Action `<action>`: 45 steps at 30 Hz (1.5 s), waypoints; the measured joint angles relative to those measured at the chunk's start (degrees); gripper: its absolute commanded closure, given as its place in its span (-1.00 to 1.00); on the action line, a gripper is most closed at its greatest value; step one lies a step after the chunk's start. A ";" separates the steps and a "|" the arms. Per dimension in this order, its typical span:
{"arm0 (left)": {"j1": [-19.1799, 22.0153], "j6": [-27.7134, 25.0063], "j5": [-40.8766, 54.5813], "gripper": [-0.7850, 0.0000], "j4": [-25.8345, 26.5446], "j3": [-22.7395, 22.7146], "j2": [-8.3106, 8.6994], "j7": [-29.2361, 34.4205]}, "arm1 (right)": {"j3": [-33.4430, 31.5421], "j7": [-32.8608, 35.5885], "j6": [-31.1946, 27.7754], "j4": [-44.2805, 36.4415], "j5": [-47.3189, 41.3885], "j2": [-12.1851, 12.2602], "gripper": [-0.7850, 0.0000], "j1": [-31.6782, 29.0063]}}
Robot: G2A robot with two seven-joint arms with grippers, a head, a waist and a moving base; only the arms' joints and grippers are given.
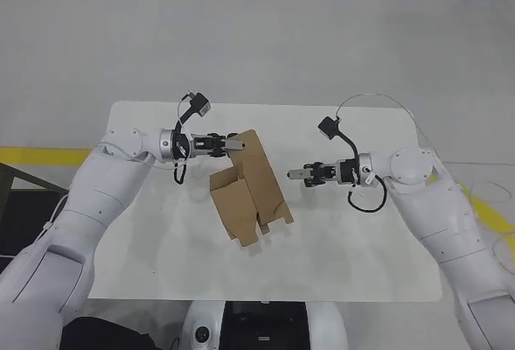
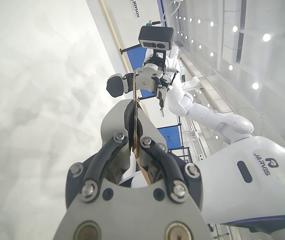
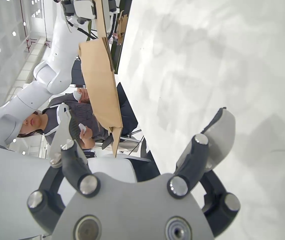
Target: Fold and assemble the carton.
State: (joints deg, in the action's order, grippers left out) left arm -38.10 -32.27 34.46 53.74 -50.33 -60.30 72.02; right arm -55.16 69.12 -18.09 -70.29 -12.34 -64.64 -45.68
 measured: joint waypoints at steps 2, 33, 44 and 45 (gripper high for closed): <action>0.00 0.00 0.00 1.00 0.00 0.00 0.00 0.00 | 0.00 0.00 0.00 0.00 0.00 0.00 -1.00 0.00; 1.73 1.95 0.22 1.00 4.28 4.75 -3.15 1.94 | 5.69 8.17 -8.90 7.03 -20.74 -2.52 0.04 0.03; 2.45 1.32 1.12 1.00 1.31 5.19 -3.97 1.33 | 7.26 9.08 -7.99 6.22 -22.22 -2.37 0.81 0.48; 2.44 1.24 1.25 1.00 1.08 5.13 -4.02 1.24 | 7.50 9.12 -7.95 6.35 -22.27 -2.39 0.88 0.62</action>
State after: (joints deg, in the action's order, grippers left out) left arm -35.66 -31.03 35.71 54.81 -45.20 -64.32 73.26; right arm -47.65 78.24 -26.04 -63.95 -34.61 -67.03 -45.06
